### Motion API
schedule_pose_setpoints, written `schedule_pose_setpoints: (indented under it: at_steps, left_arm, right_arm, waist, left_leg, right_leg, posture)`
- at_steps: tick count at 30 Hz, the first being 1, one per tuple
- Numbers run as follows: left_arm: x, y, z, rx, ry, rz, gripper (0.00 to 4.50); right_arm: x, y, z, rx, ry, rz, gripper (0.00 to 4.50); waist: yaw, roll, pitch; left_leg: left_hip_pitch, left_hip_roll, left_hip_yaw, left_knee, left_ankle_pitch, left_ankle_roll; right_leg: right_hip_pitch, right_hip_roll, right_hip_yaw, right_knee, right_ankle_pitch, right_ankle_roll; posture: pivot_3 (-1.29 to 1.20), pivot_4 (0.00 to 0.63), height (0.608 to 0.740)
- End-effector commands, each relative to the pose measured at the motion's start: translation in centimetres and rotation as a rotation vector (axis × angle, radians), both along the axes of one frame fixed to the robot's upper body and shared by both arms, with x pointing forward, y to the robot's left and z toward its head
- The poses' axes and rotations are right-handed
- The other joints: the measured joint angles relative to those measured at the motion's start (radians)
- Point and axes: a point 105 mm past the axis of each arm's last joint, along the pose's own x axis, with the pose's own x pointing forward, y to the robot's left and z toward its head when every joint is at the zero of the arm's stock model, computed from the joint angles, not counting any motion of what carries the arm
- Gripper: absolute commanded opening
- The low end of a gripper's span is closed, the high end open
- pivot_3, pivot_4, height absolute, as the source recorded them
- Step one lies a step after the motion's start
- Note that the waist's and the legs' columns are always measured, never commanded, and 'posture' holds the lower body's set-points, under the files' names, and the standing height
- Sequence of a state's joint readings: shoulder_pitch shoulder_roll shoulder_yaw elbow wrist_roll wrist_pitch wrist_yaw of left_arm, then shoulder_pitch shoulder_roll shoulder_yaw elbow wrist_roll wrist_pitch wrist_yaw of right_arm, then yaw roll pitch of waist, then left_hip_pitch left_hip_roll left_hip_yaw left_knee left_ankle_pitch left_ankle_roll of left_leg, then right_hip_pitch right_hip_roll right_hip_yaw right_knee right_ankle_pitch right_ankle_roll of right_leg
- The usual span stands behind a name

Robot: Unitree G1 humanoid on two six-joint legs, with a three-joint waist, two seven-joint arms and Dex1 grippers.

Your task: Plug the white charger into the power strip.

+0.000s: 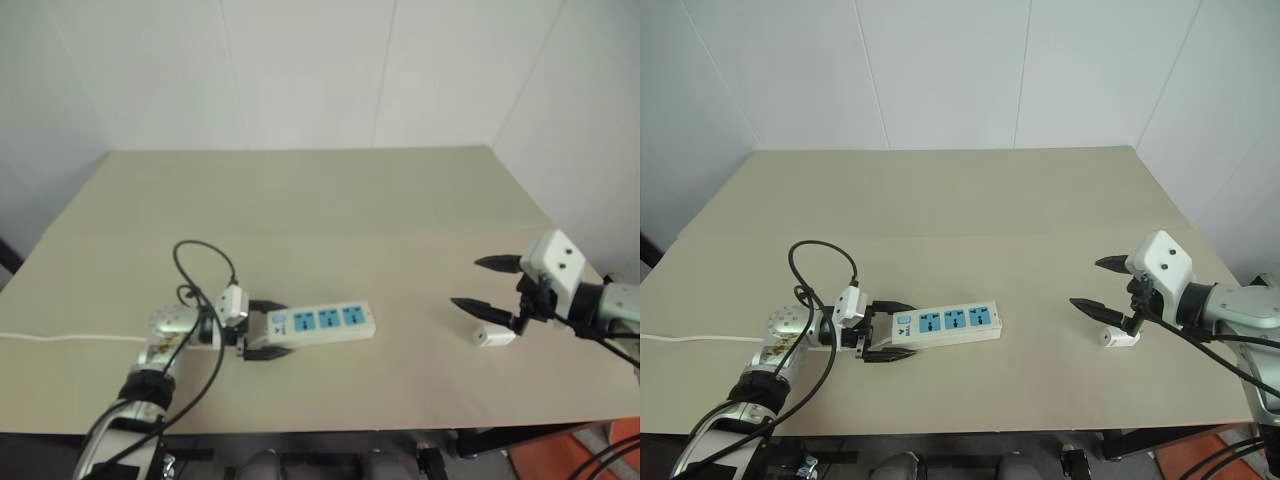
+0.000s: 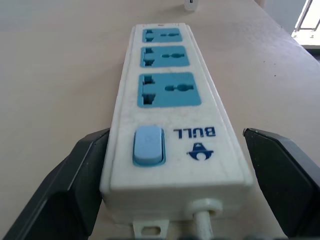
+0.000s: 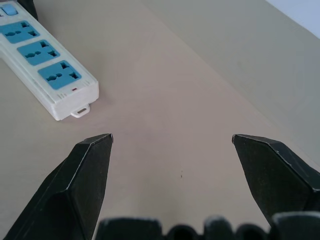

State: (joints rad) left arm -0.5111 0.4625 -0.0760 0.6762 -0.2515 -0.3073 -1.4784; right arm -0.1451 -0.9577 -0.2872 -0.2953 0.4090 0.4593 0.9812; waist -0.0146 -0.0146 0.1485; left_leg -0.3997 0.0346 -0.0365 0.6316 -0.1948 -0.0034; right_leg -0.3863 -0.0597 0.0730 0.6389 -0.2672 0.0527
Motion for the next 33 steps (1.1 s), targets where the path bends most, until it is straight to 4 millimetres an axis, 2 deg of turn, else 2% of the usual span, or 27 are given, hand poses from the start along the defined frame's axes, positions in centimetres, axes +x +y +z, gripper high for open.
schedule_pose_setpoints:
  at_steps: [1,5,8,10,17,23,26,33]
  left_arm:
    - [0.1,-0.1,-0.2,0.011,-0.011,-0.002,4.47]
    - [0.0,-0.2,-0.5,0.013,0.005,-0.007,4.47]
    - [-0.1,-0.1,-0.7,0.017,0.017,-0.021,3.89]
    - [-0.2,0.1,-0.8,0.018,0.025,-0.023,3.33]
    - [-0.1,0.3,-0.8,0.025,0.029,-0.027,3.28]
    - [-0.1,0.0,-0.6,0.041,0.015,-0.044,3.28]
    - [-0.3,-0.3,-0.6,0.047,0.013,-0.069,3.28]
    - [-0.4,-0.8,-0.8,0.058,0.019,-0.087,3.28]
  right_arm:
    - [-0.3,0.1,1.8,-0.015,-0.058,0.009,4.5]
    - [-0.4,0.1,1.8,-0.014,-0.058,0.014,4.5]
    - [-0.3,0.2,1.9,-0.012,-0.06,0.015,4.5]
    - [-0.3,0.2,2.0,-0.01,-0.061,0.016,4.5]
    - [-0.1,0.2,2.1,-0.01,-0.06,0.023,4.5]
    - [0.4,-0.9,2.3,-0.027,-0.02,0.018,4.5]
    - [0.2,-1.8,1.8,-0.15,0.042,0.066,4.5]
    - [-0.3,-4.0,0.4,-0.584,0.185,0.217,4.5]
  waist:
    - [0.001,0.0,0.0]
    - [0.002,0.0,0.0]
    - [0.001,0.0,0.0]
    - [0.001,0.0,0.0]
    - [0.0,0.0,0.0]
    - [0.0,0.0,0.0]
    - [0.0,0.001,0.0]
    - [0.0,0.002,-0.001]
  left_leg:
    - [0.0,0.0,0.0,0.0,0.0,0.0]
    - [0.001,0.0,0.0,0.0,0.0,0.0]
    - [0.001,0.0,0.0,0.0,0.0,0.0]
    - [0.001,0.0,0.0,0.0,0.0,0.0]
    - [0.001,0.0,0.0,0.0,0.0,0.0]
    - [0.001,0.0,0.0,0.0,0.0,0.0]
    - [0.001,0.0,0.0,0.0,0.0,0.0]
    - [0.001,0.0,0.001,-0.001,0.0,0.0]
  right_leg:
    - [0.0,0.0,0.0,0.0,0.0,0.001]
    - [0.0,0.0,0.0,0.0,-0.001,0.001]
    - [0.0,0.0,0.0,0.001,-0.001,0.001]
    - [0.0,0.0,0.0,0.0,-0.001,0.001]
    - [0.0,0.0,0.0,0.001,-0.001,0.001]
    - [0.0,0.0,0.0,0.001,-0.001,0.001]
    - [0.0,0.0,0.0,0.0,-0.001,0.001]
    - [0.0,0.0,0.0,-0.002,-0.001,0.001]
  posture:
    - [0.0,0.15,0.74]
    - [0.0,0.15,0.74]
    - [0.0,0.15,0.74]
    - [0.0,0.15,0.74]
    - [0.0,0.15,0.74]
    - [0.0,0.15,0.74]
    - [0.0,0.15,0.74]
    - [0.0,0.15,0.74]
